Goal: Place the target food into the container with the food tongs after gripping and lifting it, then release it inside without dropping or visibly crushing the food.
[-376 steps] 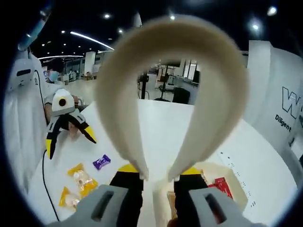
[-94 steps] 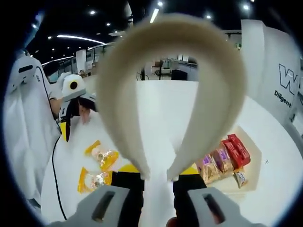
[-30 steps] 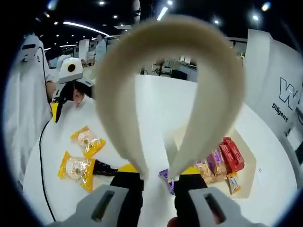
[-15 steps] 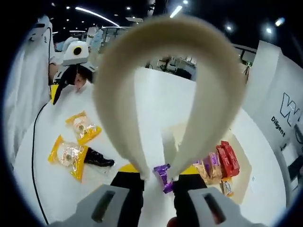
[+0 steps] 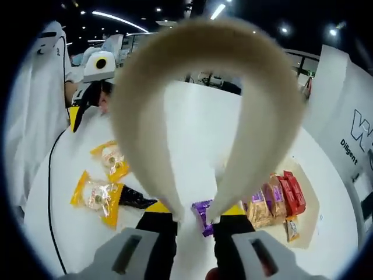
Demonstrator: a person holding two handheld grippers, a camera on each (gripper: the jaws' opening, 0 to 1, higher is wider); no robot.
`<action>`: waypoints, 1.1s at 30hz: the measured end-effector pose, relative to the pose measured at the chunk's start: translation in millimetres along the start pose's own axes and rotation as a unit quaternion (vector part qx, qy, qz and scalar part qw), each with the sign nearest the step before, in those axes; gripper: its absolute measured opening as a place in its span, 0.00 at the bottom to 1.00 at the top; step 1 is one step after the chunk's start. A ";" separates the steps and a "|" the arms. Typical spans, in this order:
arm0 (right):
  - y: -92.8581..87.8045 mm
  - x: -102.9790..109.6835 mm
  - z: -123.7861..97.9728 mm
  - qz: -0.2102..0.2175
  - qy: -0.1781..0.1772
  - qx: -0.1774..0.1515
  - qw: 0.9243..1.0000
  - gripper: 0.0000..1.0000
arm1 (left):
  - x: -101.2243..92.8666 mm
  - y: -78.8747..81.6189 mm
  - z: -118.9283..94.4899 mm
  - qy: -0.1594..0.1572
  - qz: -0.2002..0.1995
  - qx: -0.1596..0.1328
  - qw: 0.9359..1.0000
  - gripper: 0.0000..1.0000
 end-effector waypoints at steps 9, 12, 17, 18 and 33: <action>4.8 -3.4 -4.4 -0.007 0.005 -0.012 1.000 0.18 | -0.8 1.3 0.3 -0.001 0.002 -0.001 1.000 0.81; 3.0 -6.8 -2.5 -0.003 0.006 -0.010 1.000 0.18 | -0.2 1.3 -0.5 0.000 0.002 -0.001 1.000 0.81; -1.1 -9.2 3.2 0.008 0.011 -0.012 1.000 0.19 | 0.6 1.1 -0.8 0.001 0.002 0.000 1.000 0.81; -1.1 -10.1 3.2 0.008 0.011 -0.014 1.000 0.19 | 0.7 1.0 -0.8 0.001 0.002 0.001 1.000 0.81; -4.9 -16.6 8.3 0.010 0.015 -0.012 1.000 0.19 | 1.8 0.0 0.9 0.000 0.001 0.002 1.000 0.81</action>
Point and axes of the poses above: the point that each gripper's makers call its tool centre point, and the gripper's own axes: z roughly forward along the fingers, x roughly to its left, y roughly out of its top, the point moved 9 cm from there along -z, roughly backward along the fingers, and after that the axes turned 9 degrees about z, right-handed, at the moved point
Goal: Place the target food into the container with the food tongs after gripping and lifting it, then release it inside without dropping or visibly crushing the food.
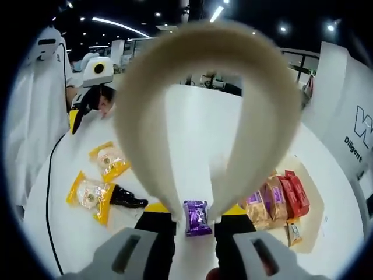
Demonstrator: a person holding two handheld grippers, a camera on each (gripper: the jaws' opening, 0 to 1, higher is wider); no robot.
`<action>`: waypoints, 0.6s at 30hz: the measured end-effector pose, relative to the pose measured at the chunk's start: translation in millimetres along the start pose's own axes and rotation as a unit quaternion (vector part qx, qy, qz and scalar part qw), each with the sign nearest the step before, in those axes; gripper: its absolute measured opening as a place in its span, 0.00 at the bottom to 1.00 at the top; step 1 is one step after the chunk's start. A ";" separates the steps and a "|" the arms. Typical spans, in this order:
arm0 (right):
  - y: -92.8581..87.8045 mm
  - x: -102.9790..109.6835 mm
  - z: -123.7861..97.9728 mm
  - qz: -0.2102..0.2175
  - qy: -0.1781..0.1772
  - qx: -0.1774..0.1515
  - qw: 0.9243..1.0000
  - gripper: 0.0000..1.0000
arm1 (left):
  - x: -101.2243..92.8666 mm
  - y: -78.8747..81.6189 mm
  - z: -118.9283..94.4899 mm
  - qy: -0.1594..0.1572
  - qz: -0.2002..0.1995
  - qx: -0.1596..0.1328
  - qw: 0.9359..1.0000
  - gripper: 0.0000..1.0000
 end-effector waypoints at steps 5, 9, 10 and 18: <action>0.1 2.1 -0.8 0.008 0.007 -0.005 1.000 0.18 | 0.7 -0.4 -0.1 0.001 -0.001 0.000 1.000 0.81; -1.2 4.9 -1.8 0.027 0.008 -0.005 1.000 0.19 | 0.6 -0.4 0.7 0.000 -0.002 0.000 1.000 0.81; -1.4 4.8 -2.0 0.027 0.007 -0.006 1.000 0.19 | 0.3 -0.3 0.9 0.000 -0.002 -0.001 1.000 0.81; -2.5 1.7 -1.6 0.034 0.019 -0.009 0.999 0.19 | -0.1 -0.9 0.8 0.001 -0.002 0.000 1.000 0.81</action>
Point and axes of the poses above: the point that each gripper's makers call its tool centre point, and the gripper's own axes: z roughly forward along the fingers, x roughly to its left, y roughly out of its top, the point moved 9 cm from there along -z, roughly backward along the fingers, and after that the axes turned 9 degrees about z, right-handed, at the moved point
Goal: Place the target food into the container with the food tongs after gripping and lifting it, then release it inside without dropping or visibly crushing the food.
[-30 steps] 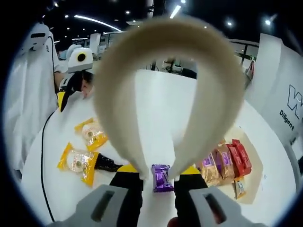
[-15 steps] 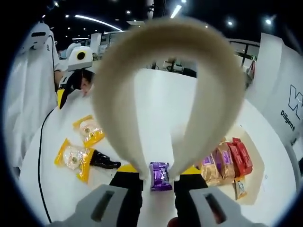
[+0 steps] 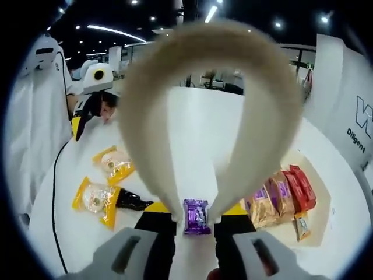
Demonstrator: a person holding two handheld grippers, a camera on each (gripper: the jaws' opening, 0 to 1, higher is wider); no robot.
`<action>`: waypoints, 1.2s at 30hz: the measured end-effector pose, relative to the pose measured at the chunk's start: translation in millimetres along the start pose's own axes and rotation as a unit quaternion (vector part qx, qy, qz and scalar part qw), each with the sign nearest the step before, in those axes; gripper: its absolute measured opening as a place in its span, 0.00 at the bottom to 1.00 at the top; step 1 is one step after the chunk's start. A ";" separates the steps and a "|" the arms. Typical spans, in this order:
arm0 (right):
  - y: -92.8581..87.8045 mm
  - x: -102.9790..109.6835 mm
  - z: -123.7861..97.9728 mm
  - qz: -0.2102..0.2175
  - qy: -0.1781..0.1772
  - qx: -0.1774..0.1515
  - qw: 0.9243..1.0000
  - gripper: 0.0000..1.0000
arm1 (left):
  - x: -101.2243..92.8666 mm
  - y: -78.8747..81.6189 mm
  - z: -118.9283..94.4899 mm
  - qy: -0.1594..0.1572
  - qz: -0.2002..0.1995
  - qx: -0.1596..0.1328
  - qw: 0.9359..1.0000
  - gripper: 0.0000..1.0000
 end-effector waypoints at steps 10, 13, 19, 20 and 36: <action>-1.5 2.8 -0.9 0.006 0.003 0.000 1.000 0.14 | -1.1 -0.3 -0.2 0.000 -0.001 -0.001 1.000 0.81; -1.5 2.8 -2.6 0.008 0.000 0.000 1.000 0.14 | -1.1 -0.3 -0.6 0.000 0.000 -0.001 1.000 0.81; 5.2 4.7 -12.0 0.007 -0.001 -0.009 1.000 0.14 | -1.5 -0.5 -0.4 -0.001 0.000 -0.001 1.000 0.80; 6.6 4.9 -13.6 0.004 -0.003 -0.010 1.000 0.14 | -1.8 -0.4 -0.2 -0.001 0.000 -0.002 1.000 0.80; 25.6 -14.9 -44.9 0.005 -0.033 -0.023 0.999 0.14 | -0.7 0.1 -1.2 -0.002 0.000 -0.004 1.000 0.80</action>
Point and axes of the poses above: the point that each gripper's makers call its tool centre point, and the gripper's own axes: z roughly forward along the fingers, x roughly to its left, y roughly out of its top, the point moved 9 cm from there along -z, roughly backward along the fingers, and after that the axes turned 9 degrees about z, right-handed, at the moved point
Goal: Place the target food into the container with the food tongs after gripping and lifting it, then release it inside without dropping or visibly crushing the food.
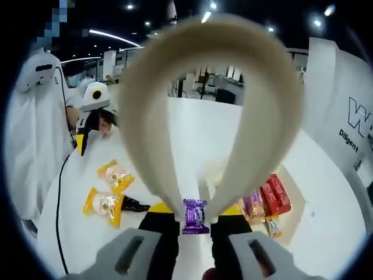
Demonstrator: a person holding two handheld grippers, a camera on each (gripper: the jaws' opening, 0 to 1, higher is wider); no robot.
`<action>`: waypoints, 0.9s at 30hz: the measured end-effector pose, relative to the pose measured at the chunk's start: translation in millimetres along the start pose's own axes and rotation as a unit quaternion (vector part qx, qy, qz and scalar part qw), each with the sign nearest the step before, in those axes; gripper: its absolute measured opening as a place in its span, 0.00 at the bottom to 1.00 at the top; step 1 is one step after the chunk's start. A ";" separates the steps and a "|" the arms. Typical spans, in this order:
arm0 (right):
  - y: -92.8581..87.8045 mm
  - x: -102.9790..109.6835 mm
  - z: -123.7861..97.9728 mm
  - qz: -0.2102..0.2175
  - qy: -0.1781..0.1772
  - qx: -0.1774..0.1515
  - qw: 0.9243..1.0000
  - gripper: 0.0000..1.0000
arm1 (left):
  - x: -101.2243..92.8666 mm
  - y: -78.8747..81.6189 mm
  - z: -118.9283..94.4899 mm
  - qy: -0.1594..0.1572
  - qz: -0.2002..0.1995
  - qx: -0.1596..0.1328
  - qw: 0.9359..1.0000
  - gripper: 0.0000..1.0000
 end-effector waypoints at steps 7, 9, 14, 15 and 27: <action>6.1 -16.5 -5.4 0.000 -0.013 0.000 1.000 0.14 | 1.2 0.9 -1.4 0.002 0.001 0.000 1.000 0.80; 7.0 -23.5 -6.2 0.005 -0.018 0.000 1.000 0.14 | 1.8 0.8 -1.7 0.003 0.001 0.000 1.000 0.80; 4.9 -37.7 -6.4 0.014 -0.026 0.001 1.000 0.14 | 1.8 1.1 -2.1 0.004 0.002 0.001 1.000 0.81; 3.7 -41.9 -6.2 0.020 -0.028 0.001 0.999 0.14 | 2.1 1.1 -2.2 0.004 0.002 0.001 1.000 0.81; 0.7 -65.5 3.0 0.034 -0.034 0.008 0.999 0.14 | 2.1 2.9 -0.8 0.003 0.005 0.005 1.000 0.81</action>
Point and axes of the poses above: the point that each gripper's makers call its tool centre point, and the gripper's own axes: z roughly forward along the fingers, x roughly to its left, y roughly out of its top, the point moved 9 cm from there along -z, roughly backward along the fingers, and after that the axes turned 9 degrees about z, right-handed, at the moved point
